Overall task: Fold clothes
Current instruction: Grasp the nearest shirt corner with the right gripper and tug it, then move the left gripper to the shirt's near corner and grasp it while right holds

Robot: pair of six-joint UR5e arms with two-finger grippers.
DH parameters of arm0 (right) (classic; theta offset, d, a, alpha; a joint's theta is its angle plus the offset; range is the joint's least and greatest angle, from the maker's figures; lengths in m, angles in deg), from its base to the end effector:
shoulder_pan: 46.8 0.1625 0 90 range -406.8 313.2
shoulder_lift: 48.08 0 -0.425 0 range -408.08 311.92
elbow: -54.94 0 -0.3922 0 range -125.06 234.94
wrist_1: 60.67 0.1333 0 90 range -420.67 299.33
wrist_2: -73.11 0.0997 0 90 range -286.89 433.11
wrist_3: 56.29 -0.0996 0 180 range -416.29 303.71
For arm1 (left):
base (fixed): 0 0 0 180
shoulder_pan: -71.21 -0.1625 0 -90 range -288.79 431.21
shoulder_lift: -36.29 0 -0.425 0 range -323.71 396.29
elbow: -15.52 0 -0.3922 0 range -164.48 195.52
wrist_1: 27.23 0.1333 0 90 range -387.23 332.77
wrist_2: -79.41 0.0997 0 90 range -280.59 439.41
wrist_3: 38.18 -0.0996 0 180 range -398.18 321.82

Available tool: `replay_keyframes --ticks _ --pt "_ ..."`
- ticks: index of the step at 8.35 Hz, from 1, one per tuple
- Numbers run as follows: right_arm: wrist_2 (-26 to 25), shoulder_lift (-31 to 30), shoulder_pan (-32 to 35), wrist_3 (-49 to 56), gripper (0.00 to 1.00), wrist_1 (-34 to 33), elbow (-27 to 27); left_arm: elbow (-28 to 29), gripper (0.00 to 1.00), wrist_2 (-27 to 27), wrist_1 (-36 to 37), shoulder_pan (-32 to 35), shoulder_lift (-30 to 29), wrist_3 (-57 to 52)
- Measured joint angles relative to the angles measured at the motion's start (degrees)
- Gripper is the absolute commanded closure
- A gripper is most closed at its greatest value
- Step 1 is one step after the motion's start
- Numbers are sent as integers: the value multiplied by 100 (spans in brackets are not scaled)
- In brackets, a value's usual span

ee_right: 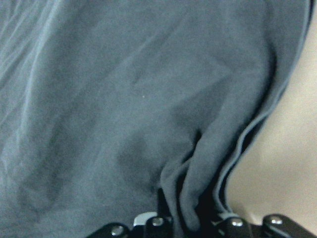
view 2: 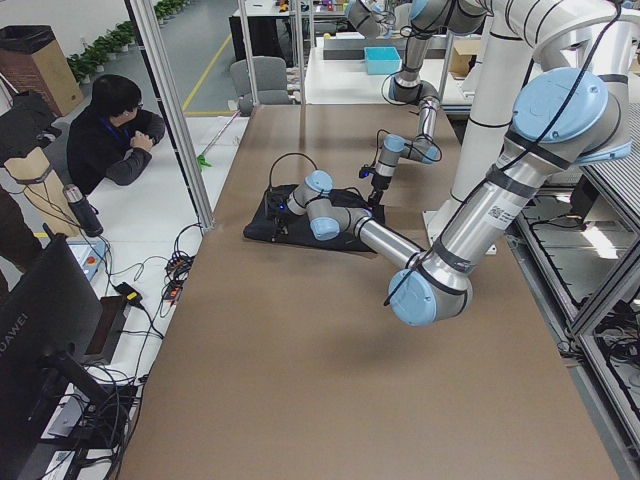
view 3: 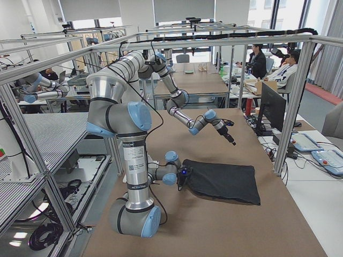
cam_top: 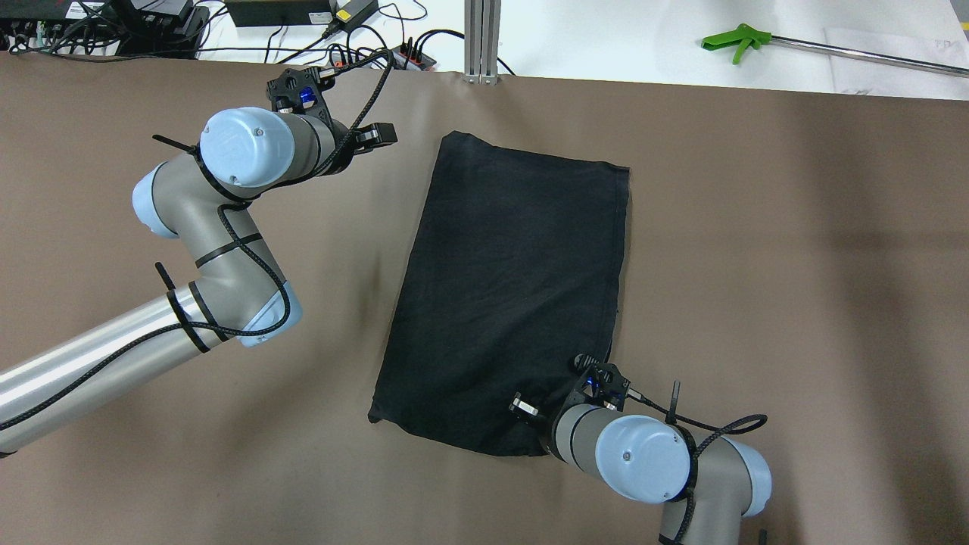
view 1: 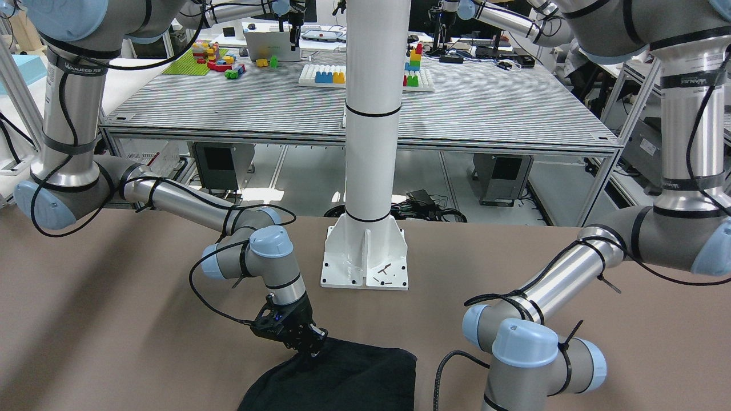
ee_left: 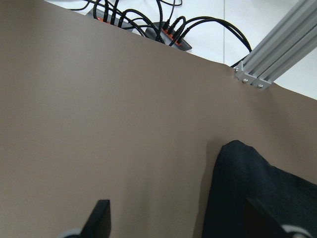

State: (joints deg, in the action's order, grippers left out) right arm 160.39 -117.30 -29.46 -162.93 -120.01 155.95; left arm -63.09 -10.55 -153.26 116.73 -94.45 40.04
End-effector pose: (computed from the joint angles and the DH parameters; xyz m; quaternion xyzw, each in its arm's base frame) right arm -0.5492 -0.3161 0.3109 0.0235 -0.5181 0.2616 0.8140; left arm 0.4313 -0.6295 0.2431 0.2592 0.4738 -0.2444 0.8053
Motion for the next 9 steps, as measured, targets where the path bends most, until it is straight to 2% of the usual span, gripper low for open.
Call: replay_keyframes --ticks 3,4,6,7,9 --pt "46 -13 78 75 100 2 170 -22 5 -75 8 31 -32 -40" --pt "96 -19 92 80 100 3 197 -125 5 -258 9 47 -26 34" --pt "244 -63 96 89 100 38 274 -690 5 -921 -5 14 174 732" --pt "275 -108 95 91 100 37 445 -1158 5 -1095 -9 -104 434 1185" --pt "276 -232 89 122 100 40 723 -2017 5 -891 -129 -661 1251 1612"
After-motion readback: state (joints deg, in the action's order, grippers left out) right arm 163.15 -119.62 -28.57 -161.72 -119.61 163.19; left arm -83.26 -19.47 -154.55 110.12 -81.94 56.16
